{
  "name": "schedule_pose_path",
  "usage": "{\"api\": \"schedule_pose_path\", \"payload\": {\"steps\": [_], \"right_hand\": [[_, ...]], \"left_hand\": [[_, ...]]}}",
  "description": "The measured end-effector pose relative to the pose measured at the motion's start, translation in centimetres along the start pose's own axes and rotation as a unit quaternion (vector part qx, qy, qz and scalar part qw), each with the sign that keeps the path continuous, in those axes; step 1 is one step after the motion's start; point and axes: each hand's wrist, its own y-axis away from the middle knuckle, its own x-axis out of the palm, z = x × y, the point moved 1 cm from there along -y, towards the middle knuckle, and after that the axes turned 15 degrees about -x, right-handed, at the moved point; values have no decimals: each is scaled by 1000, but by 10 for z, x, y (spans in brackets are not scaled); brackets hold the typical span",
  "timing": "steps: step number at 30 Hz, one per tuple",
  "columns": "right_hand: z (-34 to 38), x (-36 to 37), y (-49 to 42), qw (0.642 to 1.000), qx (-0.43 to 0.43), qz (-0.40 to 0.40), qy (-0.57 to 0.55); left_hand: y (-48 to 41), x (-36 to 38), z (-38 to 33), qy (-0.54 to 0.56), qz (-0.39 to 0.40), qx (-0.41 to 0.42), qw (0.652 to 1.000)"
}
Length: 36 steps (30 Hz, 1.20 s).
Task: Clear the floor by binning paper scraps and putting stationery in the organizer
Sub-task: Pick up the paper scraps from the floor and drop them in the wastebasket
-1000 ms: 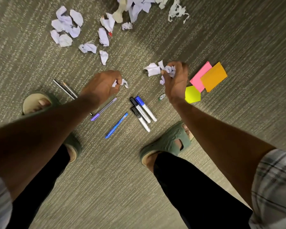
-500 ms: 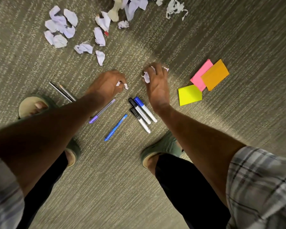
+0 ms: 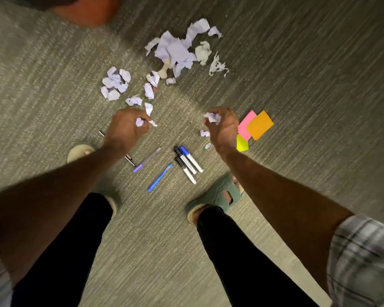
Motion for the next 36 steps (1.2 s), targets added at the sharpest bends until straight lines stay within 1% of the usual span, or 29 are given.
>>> {"api": "schedule_pose_path", "payload": {"steps": [3, 6, 9, 11, 13, 14, 17, 19, 23, 25, 26, 28, 33, 36], "right_hand": [[51, -16, -11, 993, 54, -35, -96], [126, -38, -29, 982, 72, -44, -168], [206, -52, -52, 972, 86, -13, -219], [258, -55, -69, 960, 107, 31, -257], [307, -54, -83, 941, 117, 52, -312], [327, -49, -91, 931, 119, 57, -341], [387, -40, -114, 902, 136, 64, -405], [419, -38, -129, 888, 150, 70, -430], [462, -36, -147, 903, 142, 100, -394], [471, -40, -151, 893, 140, 112, -412], [473, -43, -153, 889, 138, 110, -422], [473, -48, -156, 888, 128, 109, -427], [446, -62, -155, 893, 82, 121, -426], [407, -76, -136, 911, 67, 120, -388]], "left_hand": [[16, -41, -35, 67, -31, -21, 997], [28, -89, -72, 154, -66, -33, 985], [35, -141, -106, 240, -111, -61, 962], [34, -176, -119, 289, -130, -95, 944], [27, -211, -127, 326, -146, -124, 926], [22, -230, -131, 351, -147, -140, 914], [3, -278, -139, 457, -123, -190, 860], [-11, -305, -145, 495, -123, -202, 836], [-27, -347, -145, 535, -98, -233, 806], [-28, -358, -146, 553, -81, -246, 792], [-27, -363, -147, 552, -74, -248, 793], [-23, -369, -147, 532, -74, -251, 805], [-7, -361, -146, 496, -114, -233, 829], [8, -332, -134, 453, -107, -214, 859]]}}
